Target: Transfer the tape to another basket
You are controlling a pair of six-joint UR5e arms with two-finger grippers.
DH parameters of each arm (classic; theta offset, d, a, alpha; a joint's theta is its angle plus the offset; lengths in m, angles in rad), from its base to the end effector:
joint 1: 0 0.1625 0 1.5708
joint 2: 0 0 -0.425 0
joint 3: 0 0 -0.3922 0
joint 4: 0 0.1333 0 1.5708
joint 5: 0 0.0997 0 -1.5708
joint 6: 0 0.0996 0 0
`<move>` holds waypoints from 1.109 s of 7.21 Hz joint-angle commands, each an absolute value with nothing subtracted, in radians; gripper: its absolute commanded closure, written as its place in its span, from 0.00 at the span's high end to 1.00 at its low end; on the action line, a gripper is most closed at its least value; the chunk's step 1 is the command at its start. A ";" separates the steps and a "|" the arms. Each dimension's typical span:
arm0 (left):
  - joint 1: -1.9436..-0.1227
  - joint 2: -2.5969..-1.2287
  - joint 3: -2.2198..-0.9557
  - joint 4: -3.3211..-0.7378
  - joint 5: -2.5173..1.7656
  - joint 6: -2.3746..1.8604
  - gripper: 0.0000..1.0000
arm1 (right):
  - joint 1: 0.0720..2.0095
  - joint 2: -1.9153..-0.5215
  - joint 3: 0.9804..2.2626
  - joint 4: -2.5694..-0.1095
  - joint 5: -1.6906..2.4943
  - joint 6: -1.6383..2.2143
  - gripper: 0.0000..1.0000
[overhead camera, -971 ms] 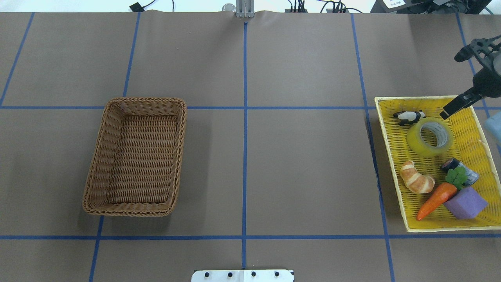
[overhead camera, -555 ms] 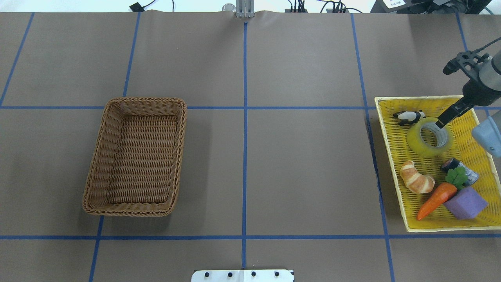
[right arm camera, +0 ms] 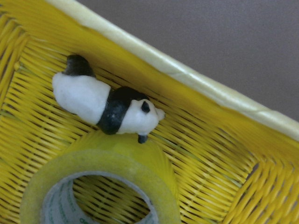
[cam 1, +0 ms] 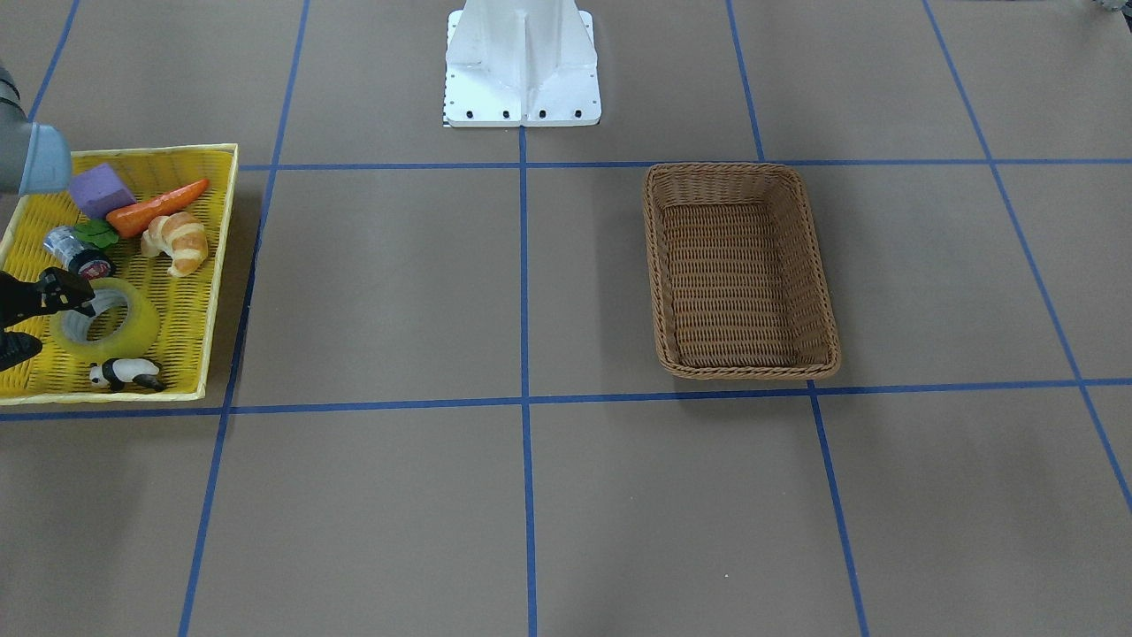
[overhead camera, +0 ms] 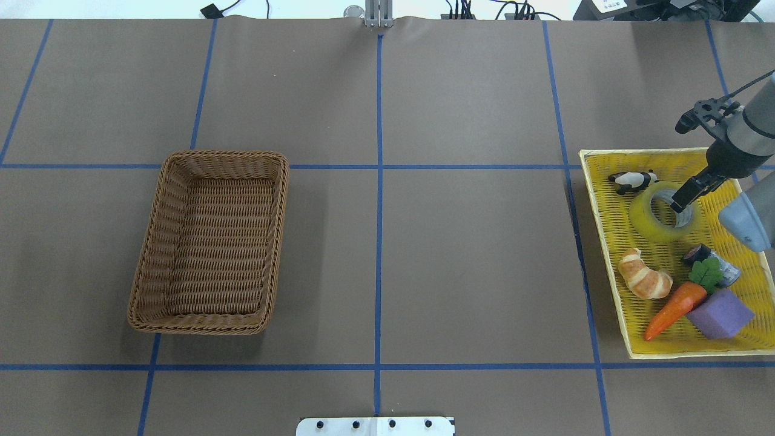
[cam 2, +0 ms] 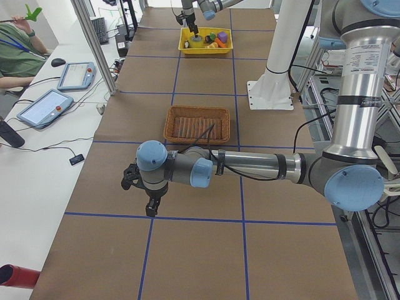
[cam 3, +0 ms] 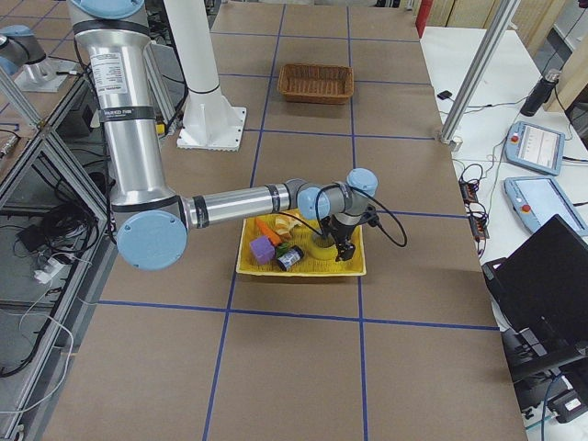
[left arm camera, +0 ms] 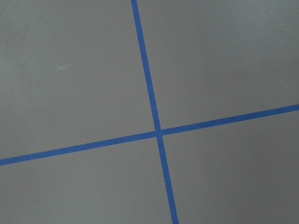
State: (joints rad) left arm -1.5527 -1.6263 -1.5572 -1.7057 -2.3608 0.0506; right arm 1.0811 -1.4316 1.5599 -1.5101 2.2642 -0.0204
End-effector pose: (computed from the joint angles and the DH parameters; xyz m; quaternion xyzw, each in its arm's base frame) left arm -0.0530 -0.5270 0.6219 0.0877 0.3819 0.0655 0.9177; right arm -0.2021 -0.5272 0.5897 0.0077 -0.3496 -0.2672 0.8979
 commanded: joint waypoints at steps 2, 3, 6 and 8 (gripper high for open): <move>-1.552 -1.628 -1.559 -1.707 -2.361 0.051 0.98 | 1.060 -1.430 1.540 -1.513 2.264 -0.018 0.94; -1.552 -1.628 -1.560 -1.707 -2.361 0.052 0.98 | 1.060 -1.428 1.540 -1.511 2.264 -0.021 0.40; -1.552 -1.628 -1.560 -1.707 -2.362 0.051 0.98 | 1.065 -1.413 1.549 -1.509 2.266 -0.028 0.00; -1.552 -1.626 -1.560 -1.707 -2.362 0.052 0.98 | 1.112 -1.411 1.595 -1.511 2.281 -0.023 0.00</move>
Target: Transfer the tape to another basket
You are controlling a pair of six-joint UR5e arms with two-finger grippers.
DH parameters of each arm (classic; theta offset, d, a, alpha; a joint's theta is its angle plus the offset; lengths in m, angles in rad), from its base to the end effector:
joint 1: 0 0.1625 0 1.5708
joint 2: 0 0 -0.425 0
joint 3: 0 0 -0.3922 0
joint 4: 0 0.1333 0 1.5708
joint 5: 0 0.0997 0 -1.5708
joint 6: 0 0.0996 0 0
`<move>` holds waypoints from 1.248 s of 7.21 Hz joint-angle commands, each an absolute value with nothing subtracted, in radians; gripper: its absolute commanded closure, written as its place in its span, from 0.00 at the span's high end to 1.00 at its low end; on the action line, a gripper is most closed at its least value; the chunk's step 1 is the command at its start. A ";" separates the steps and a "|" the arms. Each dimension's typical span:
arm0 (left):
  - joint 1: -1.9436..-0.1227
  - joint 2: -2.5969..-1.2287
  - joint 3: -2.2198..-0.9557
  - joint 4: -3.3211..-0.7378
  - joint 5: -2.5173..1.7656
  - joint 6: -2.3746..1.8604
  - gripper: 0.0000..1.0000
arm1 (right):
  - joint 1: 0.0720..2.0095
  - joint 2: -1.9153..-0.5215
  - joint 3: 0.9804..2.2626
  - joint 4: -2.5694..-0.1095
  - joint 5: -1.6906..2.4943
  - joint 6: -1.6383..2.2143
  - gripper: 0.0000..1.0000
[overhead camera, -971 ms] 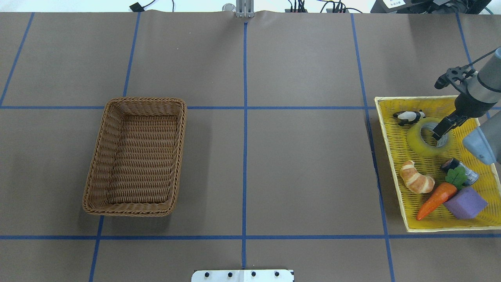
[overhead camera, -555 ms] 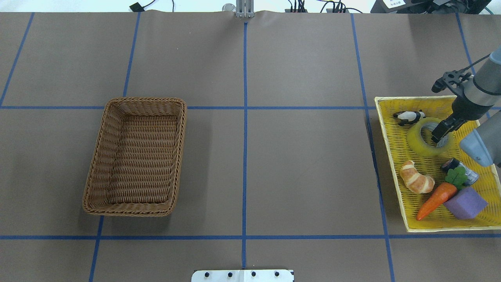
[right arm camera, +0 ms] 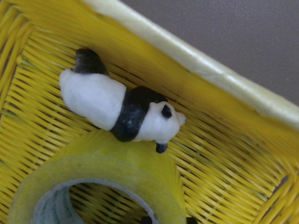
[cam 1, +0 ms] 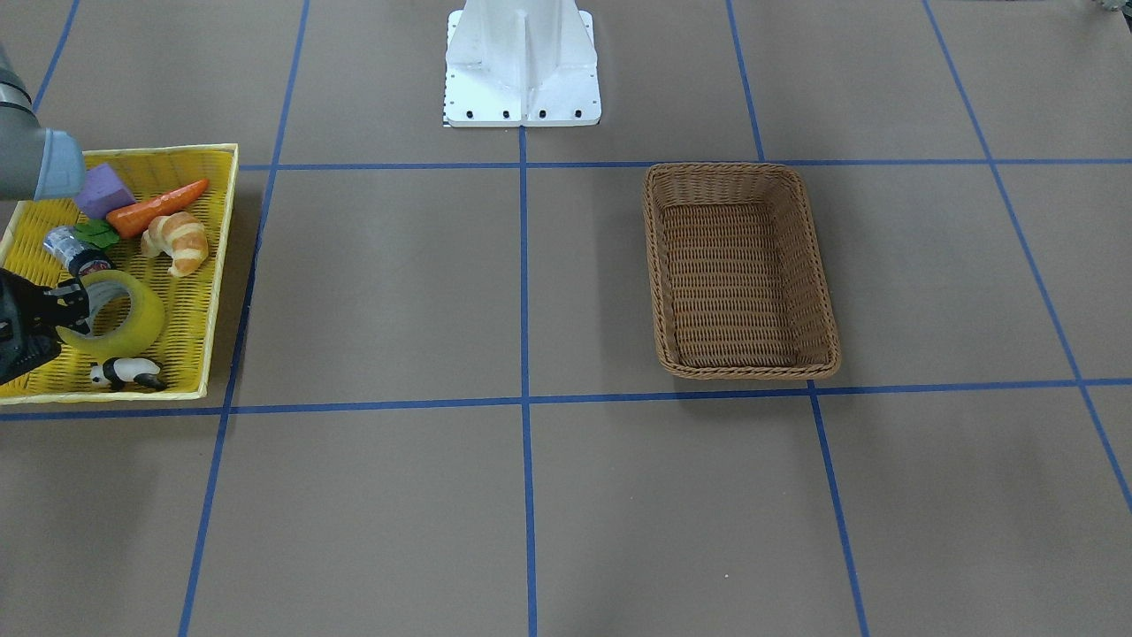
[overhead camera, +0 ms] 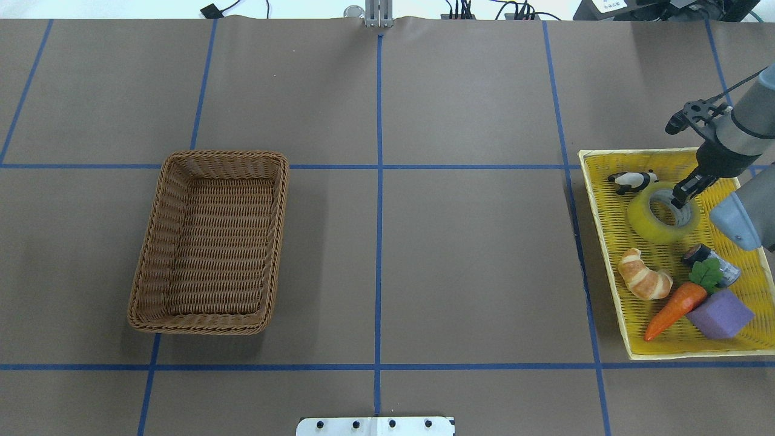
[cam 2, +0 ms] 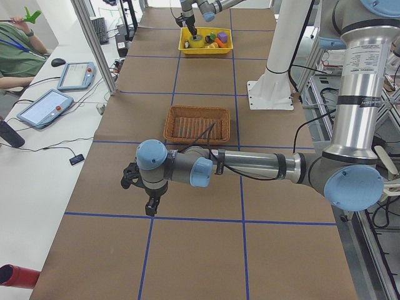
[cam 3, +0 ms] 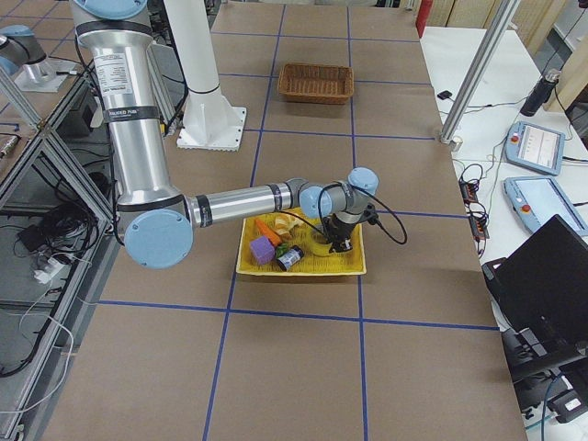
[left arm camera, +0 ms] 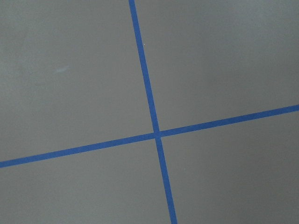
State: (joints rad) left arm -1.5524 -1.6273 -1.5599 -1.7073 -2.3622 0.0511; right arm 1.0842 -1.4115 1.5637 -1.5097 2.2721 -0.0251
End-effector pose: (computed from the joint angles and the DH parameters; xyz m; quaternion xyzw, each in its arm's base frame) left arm -0.0528 -0.5276 0.6197 0.0902 0.3824 0.0670 0.9171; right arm -0.2049 -0.5349 0.5759 0.0192 -0.3554 -0.2717 0.8942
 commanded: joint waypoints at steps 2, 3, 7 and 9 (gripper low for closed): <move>-1.552 -1.632 -1.572 -1.709 -2.362 0.051 0.98 | 1.167 -1.408 1.637 -1.511 2.383 -0.006 0.00; -1.549 -1.647 -1.574 -1.709 -2.362 0.049 0.98 | 1.178 -1.375 1.652 -1.512 2.434 0.001 0.00; -1.429 -1.652 -1.531 -2.121 -2.355 -0.365 0.98 | 1.082 -1.290 1.655 -1.012 2.418 0.644 0.00; -1.358 -1.652 -1.481 -2.413 -2.355 -0.715 0.98 | 0.998 -1.287 1.670 -0.793 2.343 0.925 0.00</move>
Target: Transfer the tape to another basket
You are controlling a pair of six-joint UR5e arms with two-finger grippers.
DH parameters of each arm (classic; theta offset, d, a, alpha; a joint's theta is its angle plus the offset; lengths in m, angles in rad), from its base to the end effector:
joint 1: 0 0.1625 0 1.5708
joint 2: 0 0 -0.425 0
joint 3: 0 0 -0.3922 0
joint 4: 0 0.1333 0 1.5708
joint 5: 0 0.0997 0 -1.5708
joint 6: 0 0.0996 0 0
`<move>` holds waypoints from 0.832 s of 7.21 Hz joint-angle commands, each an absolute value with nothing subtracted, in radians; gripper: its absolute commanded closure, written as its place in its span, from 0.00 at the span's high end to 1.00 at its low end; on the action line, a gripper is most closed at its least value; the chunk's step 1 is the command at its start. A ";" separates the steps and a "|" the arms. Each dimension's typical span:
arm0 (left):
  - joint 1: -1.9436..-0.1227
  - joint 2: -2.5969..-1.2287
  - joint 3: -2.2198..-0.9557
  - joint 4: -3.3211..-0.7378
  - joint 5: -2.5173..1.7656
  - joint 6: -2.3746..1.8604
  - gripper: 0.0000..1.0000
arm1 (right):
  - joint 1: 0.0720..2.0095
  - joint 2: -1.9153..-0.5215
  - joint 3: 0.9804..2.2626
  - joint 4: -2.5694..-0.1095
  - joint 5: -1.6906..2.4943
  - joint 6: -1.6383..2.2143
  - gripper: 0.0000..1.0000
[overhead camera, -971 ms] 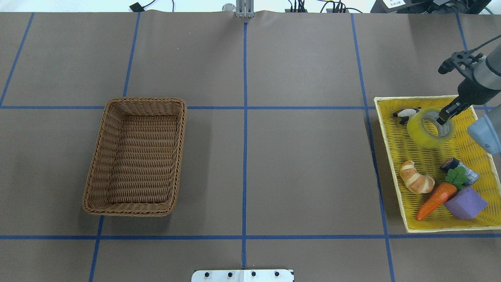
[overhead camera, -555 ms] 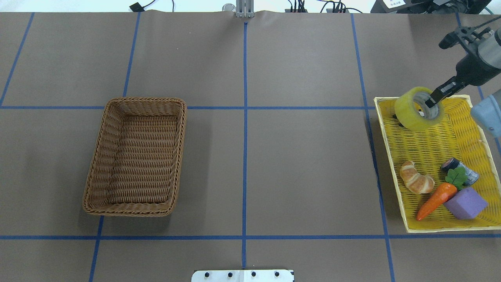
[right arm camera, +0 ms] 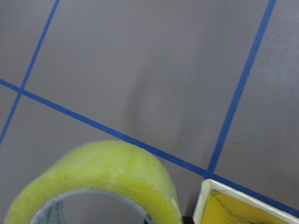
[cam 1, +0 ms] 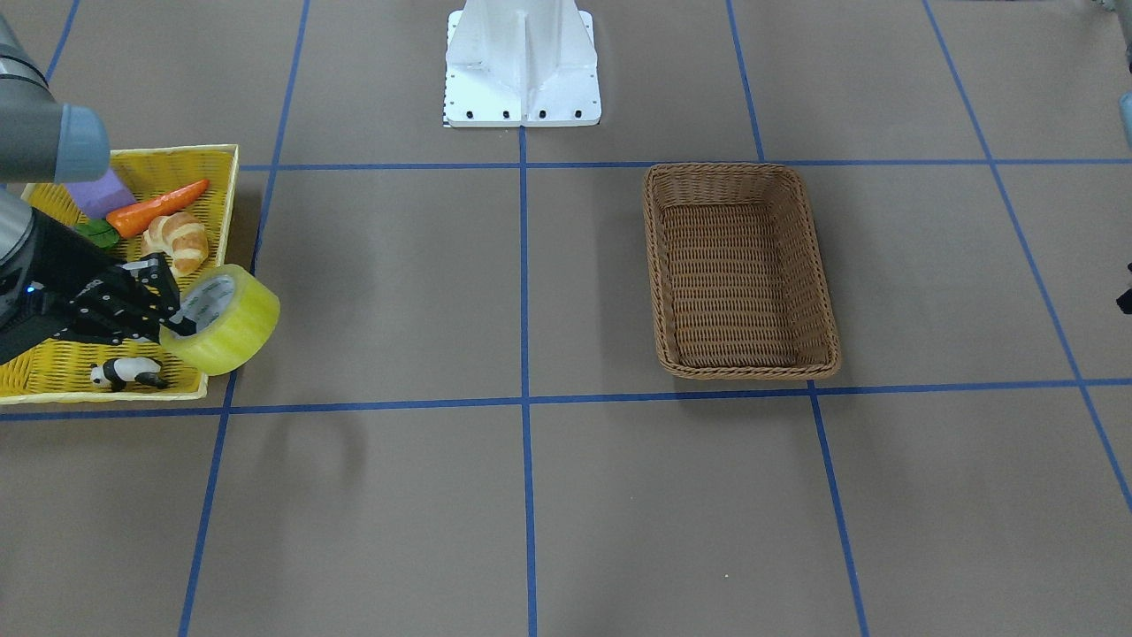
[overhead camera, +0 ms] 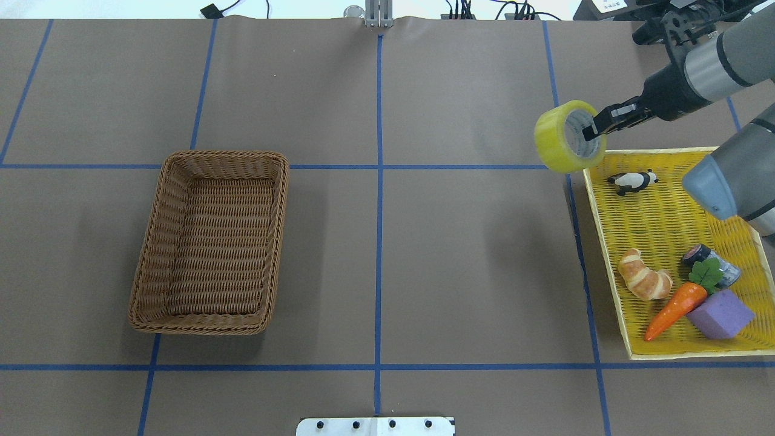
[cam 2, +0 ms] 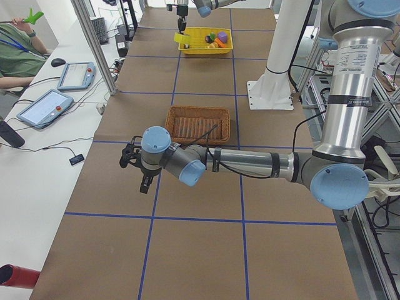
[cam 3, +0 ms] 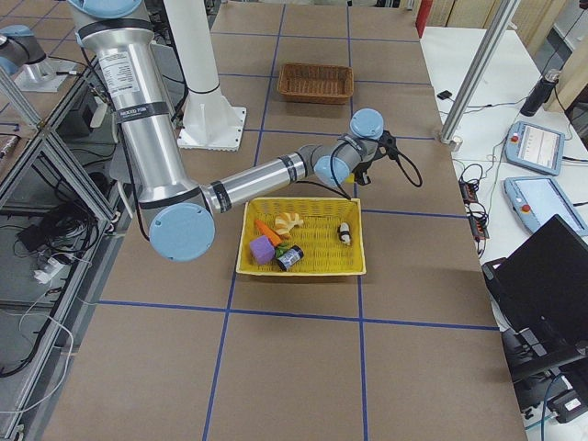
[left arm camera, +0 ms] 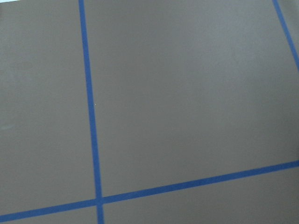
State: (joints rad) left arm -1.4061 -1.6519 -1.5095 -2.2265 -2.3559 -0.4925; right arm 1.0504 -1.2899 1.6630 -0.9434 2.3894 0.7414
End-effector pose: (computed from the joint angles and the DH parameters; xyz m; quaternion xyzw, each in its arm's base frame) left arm 0.0279 -0.5513 0.5710 0.1733 0.4404 -0.0172 0.8807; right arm -0.2429 -0.5456 0.3807 0.1493 -0.5415 -0.1010 0.8211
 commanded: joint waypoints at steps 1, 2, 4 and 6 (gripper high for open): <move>-1.324 -1.652 -1.456 -2.550 -2.355 -0.870 0.98 | 0.941 -1.289 1.667 -0.649 2.277 1.078 0.00; -1.284 -1.654 -1.450 -2.671 -2.355 -1.025 0.98 | 0.869 -1.289 1.667 -0.529 2.187 1.229 0.00; -1.194 -1.657 -1.453 -2.953 -2.353 -1.339 0.98 | 0.719 -1.287 1.671 -0.325 1.989 1.458 0.00; -1.137 -1.725 -1.453 -3.229 -2.350 -1.772 0.98 | 0.596 -1.263 1.664 -0.165 1.852 1.567 0.00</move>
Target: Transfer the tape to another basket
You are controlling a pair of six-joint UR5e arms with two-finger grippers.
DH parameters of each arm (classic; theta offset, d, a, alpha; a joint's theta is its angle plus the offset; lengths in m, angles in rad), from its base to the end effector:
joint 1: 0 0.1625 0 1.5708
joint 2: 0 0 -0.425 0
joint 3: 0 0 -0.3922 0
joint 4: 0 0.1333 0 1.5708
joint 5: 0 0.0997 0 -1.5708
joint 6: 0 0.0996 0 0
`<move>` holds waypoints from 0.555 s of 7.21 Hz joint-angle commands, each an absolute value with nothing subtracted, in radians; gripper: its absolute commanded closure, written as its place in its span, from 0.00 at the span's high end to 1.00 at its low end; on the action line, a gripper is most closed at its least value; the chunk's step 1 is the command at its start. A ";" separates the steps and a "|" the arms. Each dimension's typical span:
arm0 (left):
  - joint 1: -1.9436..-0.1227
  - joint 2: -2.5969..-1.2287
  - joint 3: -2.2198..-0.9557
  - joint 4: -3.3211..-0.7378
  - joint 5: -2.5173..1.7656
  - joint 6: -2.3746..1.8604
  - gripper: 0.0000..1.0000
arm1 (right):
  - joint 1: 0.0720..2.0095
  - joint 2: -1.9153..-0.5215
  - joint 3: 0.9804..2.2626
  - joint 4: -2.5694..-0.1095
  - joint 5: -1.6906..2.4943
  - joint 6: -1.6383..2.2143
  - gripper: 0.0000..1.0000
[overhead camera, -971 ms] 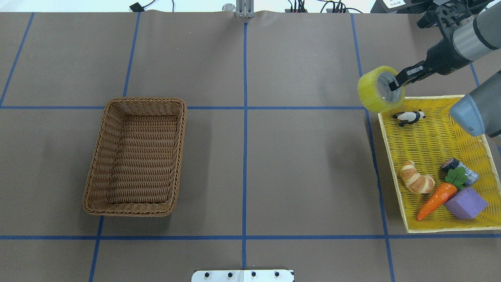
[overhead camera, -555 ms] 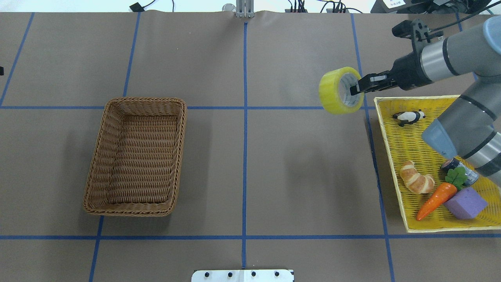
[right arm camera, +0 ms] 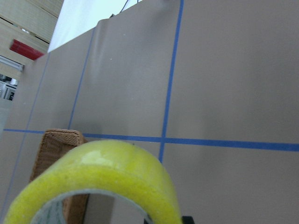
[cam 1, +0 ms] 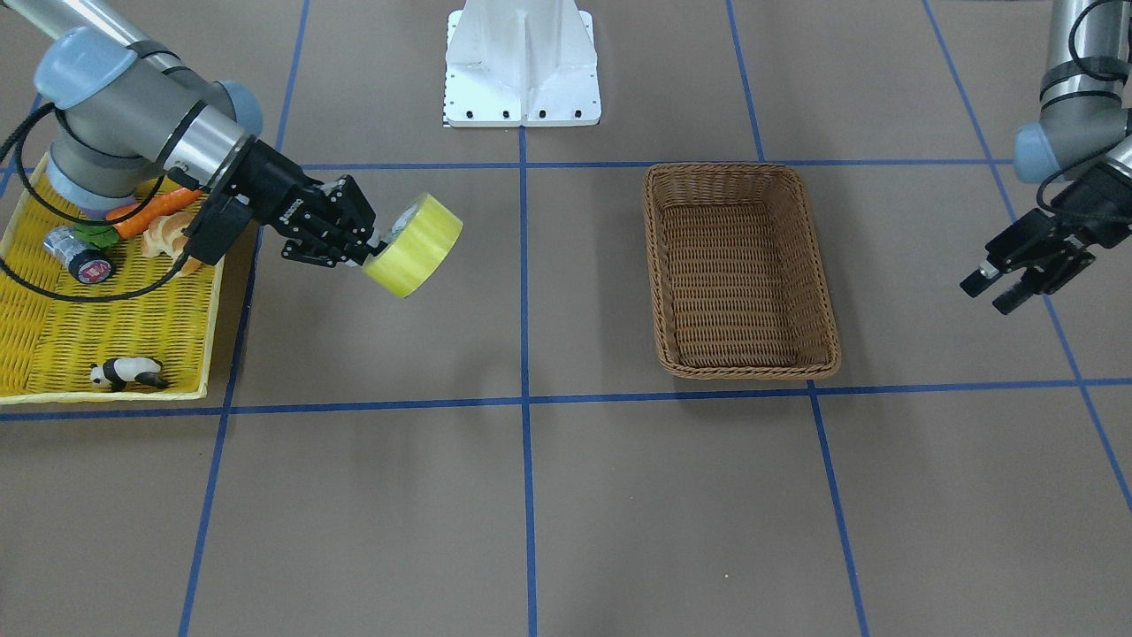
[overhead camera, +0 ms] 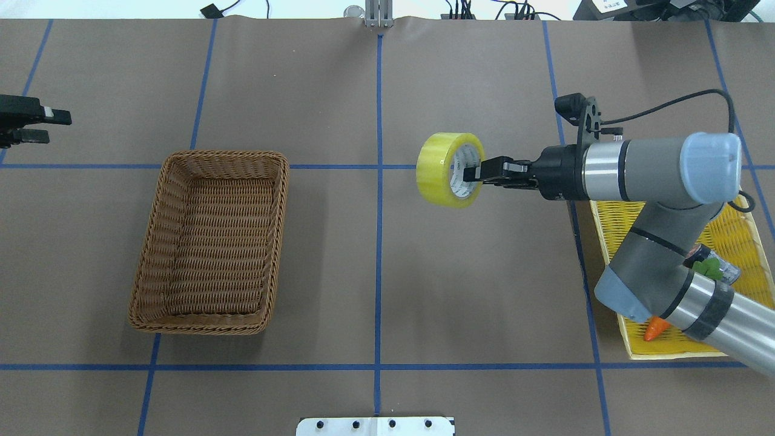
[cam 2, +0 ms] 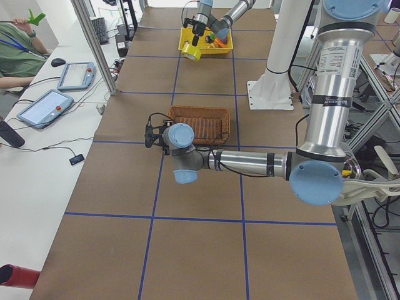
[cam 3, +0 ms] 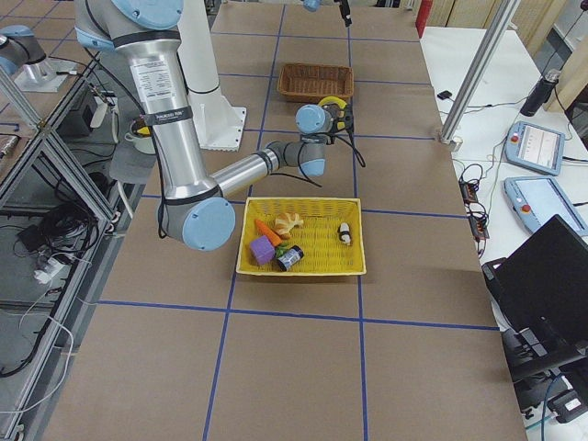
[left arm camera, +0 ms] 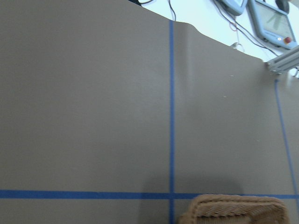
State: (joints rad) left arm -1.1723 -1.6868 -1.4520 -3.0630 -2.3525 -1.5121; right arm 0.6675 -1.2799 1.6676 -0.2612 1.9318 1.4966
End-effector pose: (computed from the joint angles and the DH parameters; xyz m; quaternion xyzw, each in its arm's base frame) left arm 0.1436 -0.5037 0.4921 0.1331 0.6734 -0.1401 0.7136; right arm -0.3829 -0.4267 0.3107 0.1569 -0.7310 0.0613 0.6612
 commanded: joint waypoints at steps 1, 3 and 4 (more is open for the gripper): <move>-1.128 -1.773 -1.454 -3.325 -2.332 -1.997 0.98 | 0.571 -1.240 1.667 -0.126 1.829 1.619 0.00; -0.917 -1.807 -1.459 -3.555 -2.057 -2.227 0.98 | 0.497 -1.200 1.666 -0.037 1.749 1.683 0.00; -0.800 -1.834 -1.466 -3.603 -1.893 -2.282 0.98 | 0.461 -1.186 1.666 -0.020 1.706 1.683 0.00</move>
